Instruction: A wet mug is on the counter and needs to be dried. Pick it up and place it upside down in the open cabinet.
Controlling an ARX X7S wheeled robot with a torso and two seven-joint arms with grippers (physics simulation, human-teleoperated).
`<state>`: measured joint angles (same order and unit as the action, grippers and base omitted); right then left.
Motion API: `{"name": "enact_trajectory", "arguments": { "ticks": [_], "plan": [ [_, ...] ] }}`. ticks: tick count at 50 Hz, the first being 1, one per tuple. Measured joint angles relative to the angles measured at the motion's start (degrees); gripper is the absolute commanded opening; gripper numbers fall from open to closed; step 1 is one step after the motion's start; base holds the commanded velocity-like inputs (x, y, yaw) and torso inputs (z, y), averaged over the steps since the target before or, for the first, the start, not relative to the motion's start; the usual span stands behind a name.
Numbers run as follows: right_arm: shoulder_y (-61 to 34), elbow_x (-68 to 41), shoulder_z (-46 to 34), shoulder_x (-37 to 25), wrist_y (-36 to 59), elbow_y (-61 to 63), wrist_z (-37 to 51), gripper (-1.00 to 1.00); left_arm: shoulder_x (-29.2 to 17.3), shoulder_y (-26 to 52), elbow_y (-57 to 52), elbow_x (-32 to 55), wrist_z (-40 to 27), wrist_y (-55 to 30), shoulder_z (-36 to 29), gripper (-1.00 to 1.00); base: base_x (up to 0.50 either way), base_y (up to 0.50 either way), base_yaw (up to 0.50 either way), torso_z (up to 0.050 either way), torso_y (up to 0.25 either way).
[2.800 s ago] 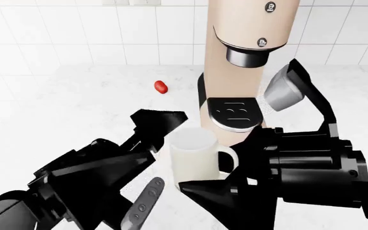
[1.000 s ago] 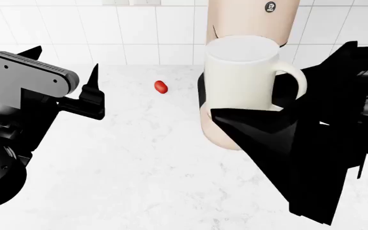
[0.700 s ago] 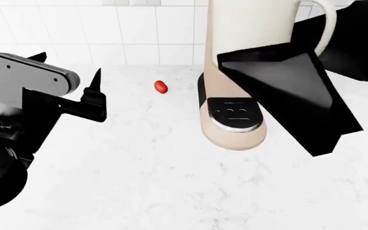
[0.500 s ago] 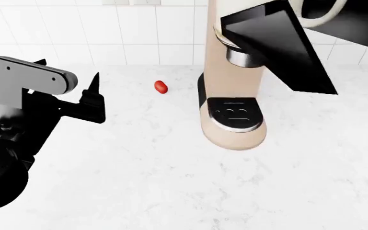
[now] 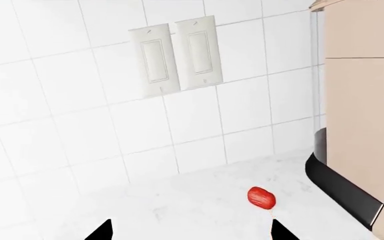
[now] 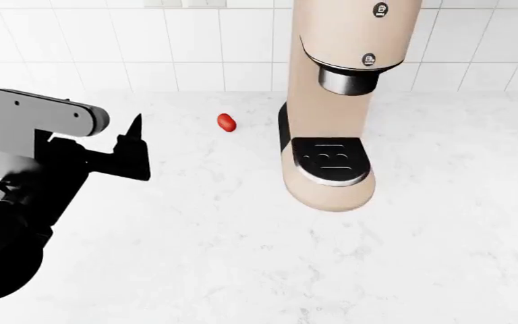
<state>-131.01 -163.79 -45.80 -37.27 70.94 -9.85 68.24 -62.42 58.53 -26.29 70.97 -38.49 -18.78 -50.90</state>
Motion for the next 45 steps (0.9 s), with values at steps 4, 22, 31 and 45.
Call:
{"name": "enact_trajectory", "arguments": {
  "ticks": [4, 22, 31, 45],
  "plan": [
    [-1.2, 0.0, 1.5, 2.4, 2.3, -4.7, 3.0, -1.0, 0.1, -0.1, 0.1, 0.0, -0.1, 0.0, 0.0, 1.0, 0.0, 0.0, 0.0, 0.0, 0.0],
    [-3.4, 5.2, 15.6, 14.1, 14.5, -27.1, 18.4, -1.0, 0.7, -0.7, 0.8, -0.2, 0.2, 0.4, -0.1, 1.0, 0.0, 0.0, 0.0, 0.0, 0.0],
    [-3.6, 12.4, 20.8, 17.2, 17.0, -31.5, 20.4, -1.0, 0.9, -1.2, 1.1, -0.4, 0.4, 0.8, -0.1, 1.0, 0.0, 0.0, 0.0, 0.0, 0.001],
    [-3.7, 33.9, 25.8, 19.4, 18.3, -33.6, 12.6, -1.0, 1.0, -1.5, 1.3, -0.4, 0.6, 1.2, 0.1, 1.0, 0.0, 0.0, 0.0, 0.0, 0.0]
  ]
}}
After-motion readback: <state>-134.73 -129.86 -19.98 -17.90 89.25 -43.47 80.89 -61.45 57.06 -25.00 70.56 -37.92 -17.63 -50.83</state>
